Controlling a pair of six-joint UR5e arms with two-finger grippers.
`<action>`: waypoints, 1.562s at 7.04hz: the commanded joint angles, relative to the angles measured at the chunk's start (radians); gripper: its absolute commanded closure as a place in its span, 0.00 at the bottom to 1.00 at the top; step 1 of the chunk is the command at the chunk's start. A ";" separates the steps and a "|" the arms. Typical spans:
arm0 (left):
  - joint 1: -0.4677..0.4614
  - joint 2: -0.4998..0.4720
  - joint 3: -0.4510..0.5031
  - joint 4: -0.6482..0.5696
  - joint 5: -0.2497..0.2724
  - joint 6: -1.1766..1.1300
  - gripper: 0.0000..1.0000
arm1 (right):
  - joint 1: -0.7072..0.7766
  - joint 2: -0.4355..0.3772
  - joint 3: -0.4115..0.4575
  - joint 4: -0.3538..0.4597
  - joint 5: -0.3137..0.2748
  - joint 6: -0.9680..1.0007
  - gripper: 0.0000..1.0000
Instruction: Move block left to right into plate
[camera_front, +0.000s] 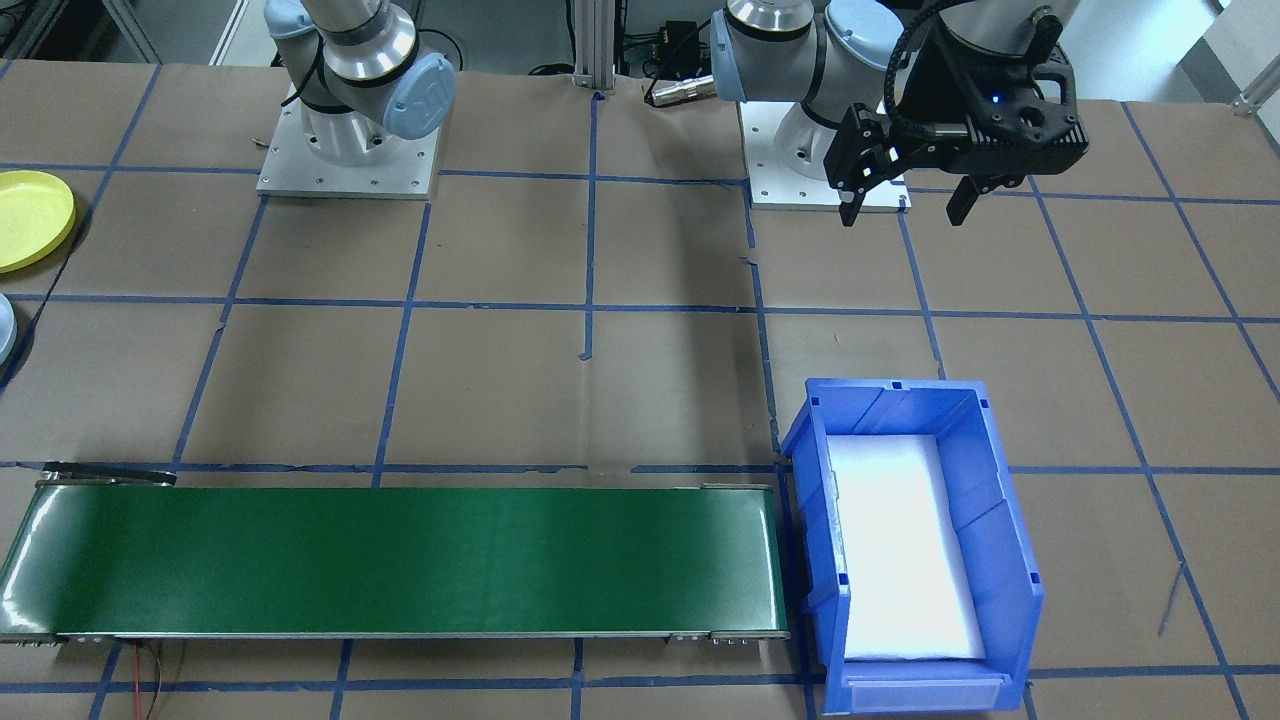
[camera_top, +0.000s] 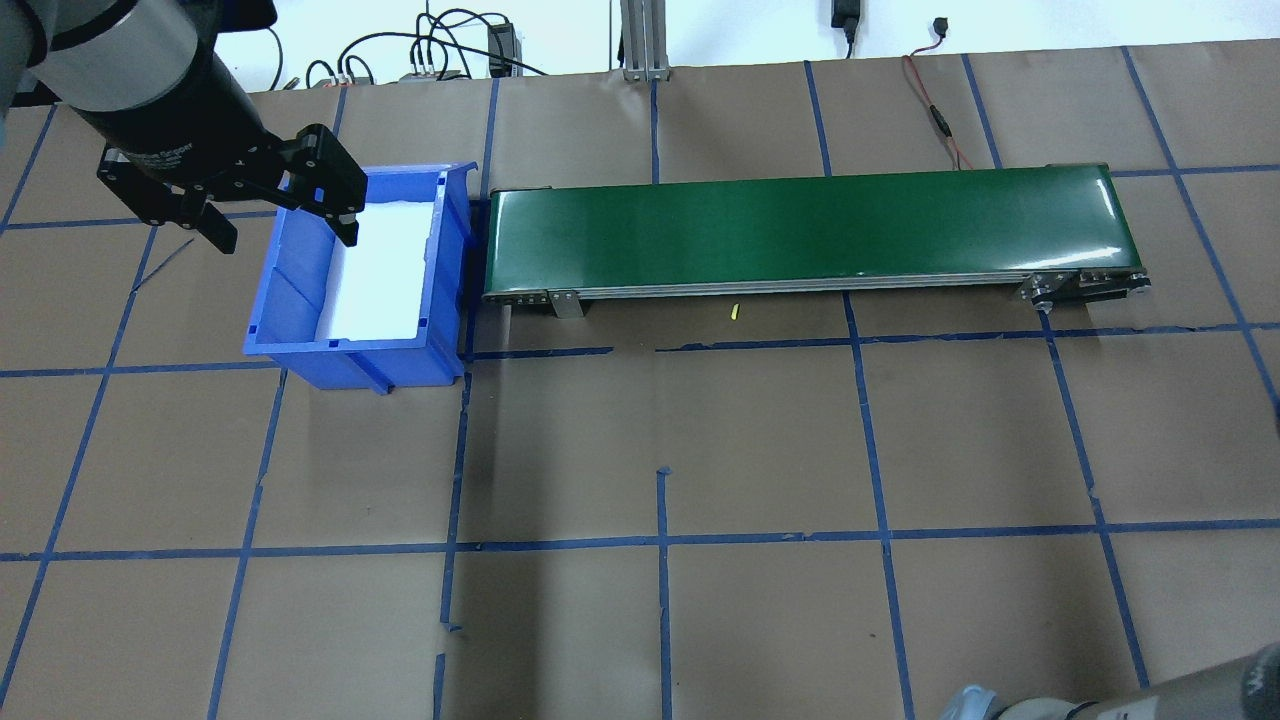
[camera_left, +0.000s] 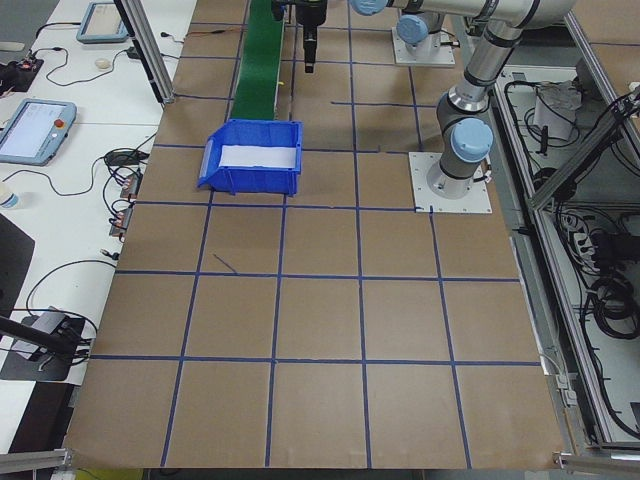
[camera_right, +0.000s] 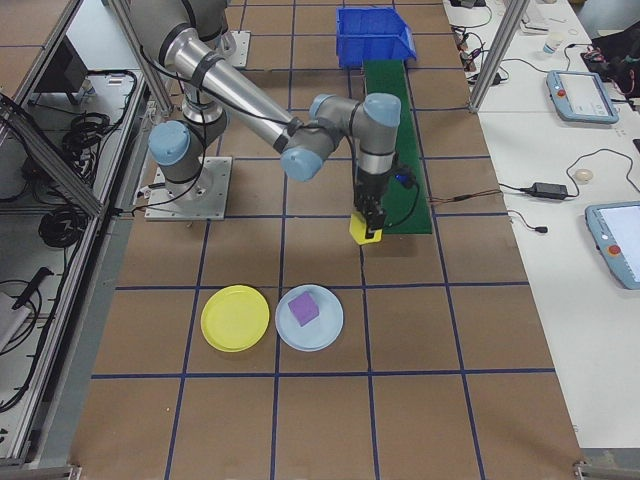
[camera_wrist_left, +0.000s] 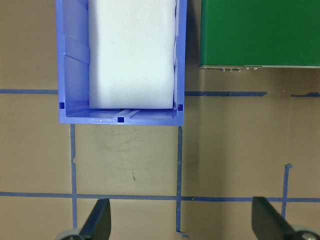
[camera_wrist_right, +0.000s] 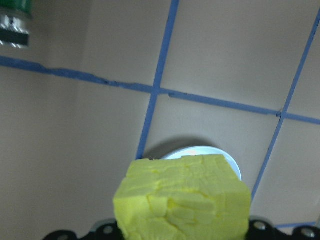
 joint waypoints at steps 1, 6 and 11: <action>0.000 0.000 -0.001 0.000 0.000 0.001 0.00 | -0.245 0.000 0.025 -0.009 0.045 -0.187 0.79; -0.002 0.000 -0.002 0.000 0.000 0.000 0.00 | -0.772 -0.003 0.234 -0.009 0.215 -0.364 0.84; -0.002 0.000 -0.002 0.000 0.000 0.001 0.00 | -0.666 -0.005 0.234 -0.024 0.342 -0.262 0.04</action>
